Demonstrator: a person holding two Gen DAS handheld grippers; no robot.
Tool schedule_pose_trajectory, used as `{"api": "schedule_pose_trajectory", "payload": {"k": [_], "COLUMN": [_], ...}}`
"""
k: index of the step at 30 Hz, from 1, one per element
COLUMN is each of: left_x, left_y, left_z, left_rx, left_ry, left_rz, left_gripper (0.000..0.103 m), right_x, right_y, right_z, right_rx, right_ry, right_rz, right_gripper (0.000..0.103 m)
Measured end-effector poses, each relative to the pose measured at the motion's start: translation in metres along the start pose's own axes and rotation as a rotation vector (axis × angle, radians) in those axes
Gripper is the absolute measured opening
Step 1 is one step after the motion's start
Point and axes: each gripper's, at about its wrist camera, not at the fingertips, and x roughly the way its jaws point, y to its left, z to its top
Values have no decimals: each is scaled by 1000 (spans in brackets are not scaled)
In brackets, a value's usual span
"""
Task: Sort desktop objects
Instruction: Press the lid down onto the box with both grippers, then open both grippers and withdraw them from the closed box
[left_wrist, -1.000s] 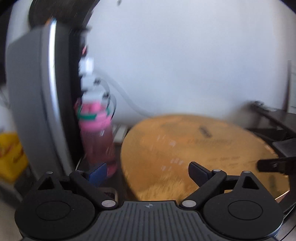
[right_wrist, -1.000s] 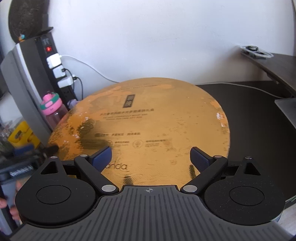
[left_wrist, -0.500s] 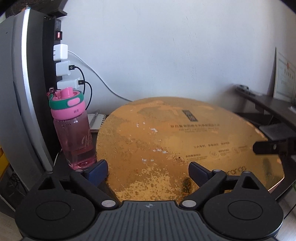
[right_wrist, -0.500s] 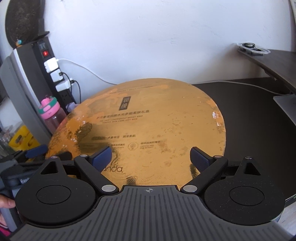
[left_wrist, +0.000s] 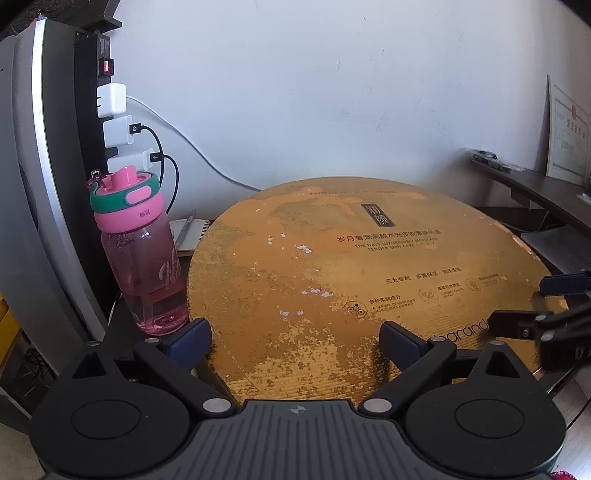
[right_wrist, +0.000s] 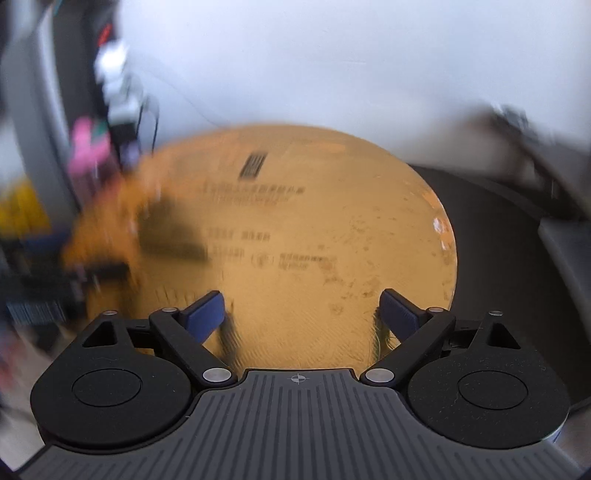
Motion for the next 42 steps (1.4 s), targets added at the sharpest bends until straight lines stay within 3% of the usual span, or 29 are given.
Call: {"api": "schedule_pose_trajectory", "payload": {"k": [5, 7, 9, 13, 21, 27, 42], "left_x": [0, -6, -13, -51, -103, -123, -115], "left_y": [-4, -6, -9, -30, -54, -70, -68], "left_z": [3, 10, 16, 18, 7, 1, -23], "left_rx": [-7, -30, -53, -26, -113, -89, -109], "left_ry": [24, 61, 97, 16, 60, 56, 126], "left_rz": [32, 62, 92, 140, 73, 56, 7], "left_gripper": [99, 98, 99, 102, 102, 102, 102], "right_x": [0, -8, -27, -64, -119, -146, -139], "right_y": [1, 1, 2, 6, -4, -6, 4], "right_z": [2, 6, 8, 1, -32, -39, -53], "right_rx": [-36, -19, -6, 20, 105, 96, 91], "right_ry": [18, 28, -21, -67, -52, -66, 3], "right_rz": [-12, 1, 29, 49, 102, 95, 71], "right_gripper": [101, 95, 99, 103, 103, 103, 103]}}
